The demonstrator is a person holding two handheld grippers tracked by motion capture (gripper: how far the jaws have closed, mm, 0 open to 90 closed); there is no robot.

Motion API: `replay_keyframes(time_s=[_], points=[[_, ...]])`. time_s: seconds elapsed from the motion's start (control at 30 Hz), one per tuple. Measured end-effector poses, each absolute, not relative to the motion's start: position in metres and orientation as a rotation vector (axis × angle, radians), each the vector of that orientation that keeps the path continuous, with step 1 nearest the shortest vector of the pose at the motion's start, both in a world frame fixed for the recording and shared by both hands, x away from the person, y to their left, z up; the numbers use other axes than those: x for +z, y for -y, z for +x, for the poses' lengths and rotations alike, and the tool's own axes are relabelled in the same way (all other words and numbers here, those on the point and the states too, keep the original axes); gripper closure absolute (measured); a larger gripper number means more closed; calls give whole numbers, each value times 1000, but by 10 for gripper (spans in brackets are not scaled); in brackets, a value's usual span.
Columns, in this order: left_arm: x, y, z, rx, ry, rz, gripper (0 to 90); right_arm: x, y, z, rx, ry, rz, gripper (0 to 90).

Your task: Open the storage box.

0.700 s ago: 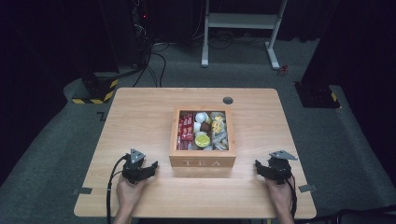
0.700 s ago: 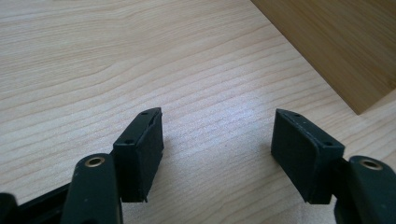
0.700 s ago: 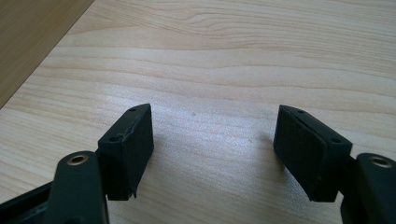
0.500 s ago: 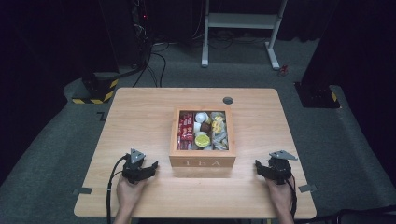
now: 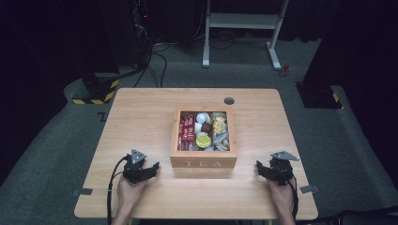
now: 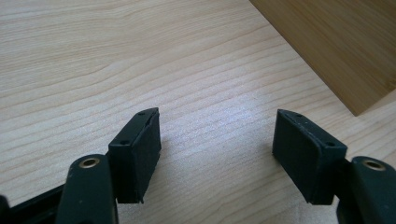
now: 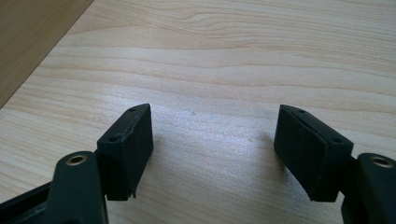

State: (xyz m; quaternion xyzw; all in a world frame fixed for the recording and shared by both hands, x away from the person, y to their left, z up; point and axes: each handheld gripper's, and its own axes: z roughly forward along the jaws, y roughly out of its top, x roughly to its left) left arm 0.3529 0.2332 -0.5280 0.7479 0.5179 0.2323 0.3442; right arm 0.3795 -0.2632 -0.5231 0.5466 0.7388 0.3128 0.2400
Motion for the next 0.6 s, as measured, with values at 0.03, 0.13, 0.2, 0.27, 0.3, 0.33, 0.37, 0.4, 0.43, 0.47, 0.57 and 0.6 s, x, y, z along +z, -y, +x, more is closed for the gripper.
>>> replay_keyframes(time_s=[0.03,0.13,0.2,0.27,0.3,0.33,0.37,0.4,0.43,0.47,0.57,0.6], points=[[-528,-233,353,601,-1347,1941,326,-523,263,380,856,-2022,1496,282],[-528,-234,353,596,-1343,1944,325,-523,263,380,857,-2023,1495,282],[-528,-234,353,593,-1347,1938,326,-523,263,380,857,-2023,1495,282],[-528,-234,353,594,-1342,1942,329,-523,263,380,857,-2023,1495,282],[-527,-234,353,591,-1340,1944,333,-523,263,380,857,-2023,1495,282],[-528,-234,353,591,-1338,1943,337,-523,263,380,857,-2023,1495,282],[-528,-233,353,589,-1336,1943,339,-523,263,380,857,-2023,1494,282],[-528,-233,353,588,-1334,1943,341,-523,263,380,857,-2023,1495,282],[-527,-233,352,586,-1334,1943,344,-523,263,380,857,-2023,1494,282],[-527,-233,352,582,-1334,1942,345,-523,263,380,857,-2023,1495,282],[-527,-232,352,564,-1326,1938,352,-523,263,380,857,-2023,1495,282],[-527,-232,352,563,-1321,1941,353,-523,263,380,857,-2023,1495,282]])
